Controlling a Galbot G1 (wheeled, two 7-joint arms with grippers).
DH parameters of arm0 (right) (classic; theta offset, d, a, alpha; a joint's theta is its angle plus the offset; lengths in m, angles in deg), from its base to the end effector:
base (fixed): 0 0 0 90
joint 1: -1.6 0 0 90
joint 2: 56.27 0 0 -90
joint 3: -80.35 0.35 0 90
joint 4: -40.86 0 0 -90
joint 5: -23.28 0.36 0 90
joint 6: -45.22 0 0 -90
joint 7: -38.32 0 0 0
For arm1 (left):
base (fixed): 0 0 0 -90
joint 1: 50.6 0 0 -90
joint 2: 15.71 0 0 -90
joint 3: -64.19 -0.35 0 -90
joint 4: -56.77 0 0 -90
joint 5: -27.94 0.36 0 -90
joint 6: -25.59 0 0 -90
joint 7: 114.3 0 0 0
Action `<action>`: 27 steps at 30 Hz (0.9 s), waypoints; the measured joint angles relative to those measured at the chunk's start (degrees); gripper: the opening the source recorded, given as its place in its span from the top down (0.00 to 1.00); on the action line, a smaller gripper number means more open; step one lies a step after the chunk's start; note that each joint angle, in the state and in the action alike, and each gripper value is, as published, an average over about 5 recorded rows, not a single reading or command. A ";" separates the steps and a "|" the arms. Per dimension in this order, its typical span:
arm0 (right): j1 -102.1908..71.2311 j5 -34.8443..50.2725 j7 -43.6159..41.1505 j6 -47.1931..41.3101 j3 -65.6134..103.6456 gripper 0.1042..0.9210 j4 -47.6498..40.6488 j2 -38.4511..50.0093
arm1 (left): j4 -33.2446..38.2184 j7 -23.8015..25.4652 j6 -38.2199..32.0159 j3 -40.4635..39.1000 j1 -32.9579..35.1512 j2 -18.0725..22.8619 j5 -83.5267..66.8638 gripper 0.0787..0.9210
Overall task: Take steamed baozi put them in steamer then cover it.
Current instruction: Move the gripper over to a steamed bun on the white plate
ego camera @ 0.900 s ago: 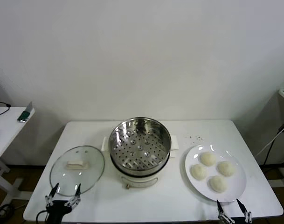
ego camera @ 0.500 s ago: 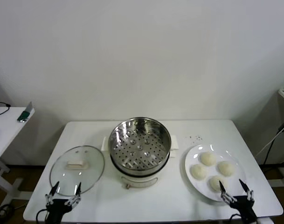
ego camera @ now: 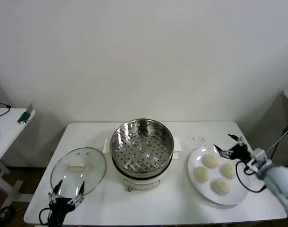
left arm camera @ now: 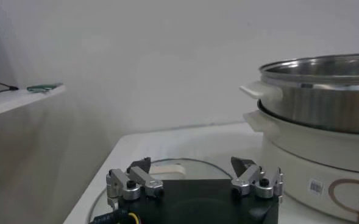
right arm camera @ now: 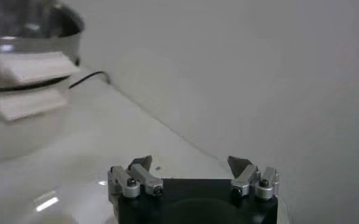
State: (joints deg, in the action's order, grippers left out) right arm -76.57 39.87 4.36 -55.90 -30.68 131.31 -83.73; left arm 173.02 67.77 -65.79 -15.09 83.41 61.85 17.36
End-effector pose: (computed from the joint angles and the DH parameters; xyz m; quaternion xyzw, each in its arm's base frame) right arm 0.3852 -0.2485 -0.2000 0.3259 -0.8480 0.3549 0.2209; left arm 0.1077 0.0997 -0.3451 0.0085 -0.9903 -0.0487 0.1299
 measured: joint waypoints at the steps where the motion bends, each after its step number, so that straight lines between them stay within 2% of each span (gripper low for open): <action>1: 3.76 -0.85 -2.65 0.82 -3.70 0.12 -1.30 0.93 | -0.09 0.01 -0.02 -0.05 -0.05 0.01 0.00 0.12; 7: 26.38 -4.77 -15.83 4.85 -26.53 0.12 -8.14 3.26 | -0.21 0.13 0.14 -0.23 -0.46 0.33 0.14 0.12; 12: 44.15 -5.81 -22.54 6.31 -45.58 0.12 -12.35 2.34 | 0.28 0.26 0.25 -0.09 -0.31 0.43 0.31 0.12; 19: 59.41 -4.06 -26.32 5.12 -66.70 0.12 -16.32 -1.46 | 0.95 0.30 0.31 0.34 -0.15 0.52 0.39 0.12; 27: 63.46 -4.20 -26.63 1.95 -76.66 0.12 -19.55 -5.49 | 1.06 0.31 0.25 0.31 0.17 0.82 0.75 0.12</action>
State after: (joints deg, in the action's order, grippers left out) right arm -13.11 35.68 -22.27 -53.95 -107.33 111.76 -89.23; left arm 174.08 68.08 -65.54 -14.78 83.58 62.67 18.12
